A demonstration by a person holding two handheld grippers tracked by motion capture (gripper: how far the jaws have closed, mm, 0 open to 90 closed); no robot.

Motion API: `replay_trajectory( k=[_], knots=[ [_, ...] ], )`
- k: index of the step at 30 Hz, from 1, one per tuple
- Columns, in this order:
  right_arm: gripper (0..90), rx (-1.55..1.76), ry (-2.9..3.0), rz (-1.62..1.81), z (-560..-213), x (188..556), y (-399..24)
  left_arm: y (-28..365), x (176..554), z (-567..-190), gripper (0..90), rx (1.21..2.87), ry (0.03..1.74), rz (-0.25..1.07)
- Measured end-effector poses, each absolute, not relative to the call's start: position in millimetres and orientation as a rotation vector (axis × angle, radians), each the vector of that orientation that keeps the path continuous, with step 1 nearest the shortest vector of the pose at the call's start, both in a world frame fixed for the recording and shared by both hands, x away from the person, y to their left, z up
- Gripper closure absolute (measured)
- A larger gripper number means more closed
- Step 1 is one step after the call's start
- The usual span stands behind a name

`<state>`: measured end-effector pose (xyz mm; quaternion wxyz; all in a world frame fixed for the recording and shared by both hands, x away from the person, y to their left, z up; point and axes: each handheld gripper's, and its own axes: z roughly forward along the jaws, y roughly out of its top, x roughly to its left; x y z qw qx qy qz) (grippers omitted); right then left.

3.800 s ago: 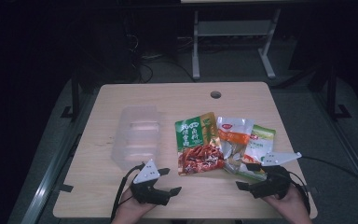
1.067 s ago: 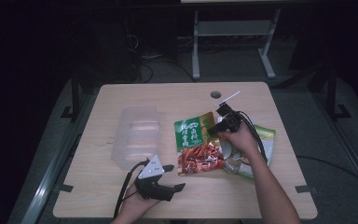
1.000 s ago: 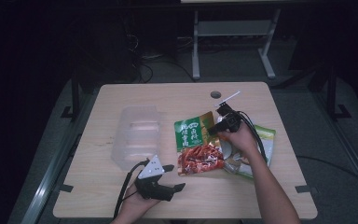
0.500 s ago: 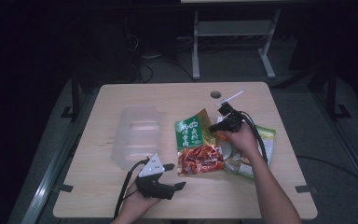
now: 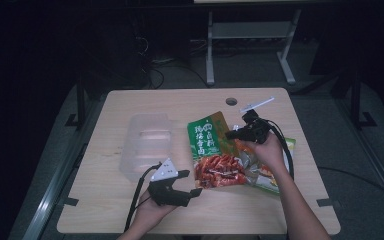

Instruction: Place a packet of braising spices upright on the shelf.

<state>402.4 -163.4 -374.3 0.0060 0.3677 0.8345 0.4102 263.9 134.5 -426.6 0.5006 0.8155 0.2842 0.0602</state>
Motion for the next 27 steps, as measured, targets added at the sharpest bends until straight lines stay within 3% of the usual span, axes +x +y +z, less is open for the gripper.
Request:
replay_trajectory(
  k=[11, 19, 21, 23, 24, 25, 27],
  knots=[
    [90.0, 0.999, 2.531, 1.44, -356, 364, -175, 114, 292, -434, 22.8, 1.964, 0.825, 0.174],
    [90.0, 0.928, 2.5, 1.526, -354, 347, -186, 105, 313, -447, 23.1, 1.922, 0.927, 0.097],
    [90.0, 0.926, 2.496, 1.541, -355, 344, -187, 103, 319, -450, 27.7, 1.92, 0.925, 0.053],
    [90.0, 0.921, 2.499, 1.551, -357, 342, -189, 101, 324, -453, 39.0, 1.889, 0.923, -0.012],
    [90.0, 0.921, 2.498, 1.553, -357, 342, -190, 101, 326, -453, 39.0, 1.88, 0.92, -0.033],
    [90.0, 0.921, 2.5, 1.563, -358, 341, -192, 100, 329, -454, 50.5, 1.85, 0.918, -0.093],
    [90.0, 0.92, 2.507, 1.558, -360, 340, -192, 100, 330, -454, 59.4, 1.834, 0.922, -0.122]
  ],
)
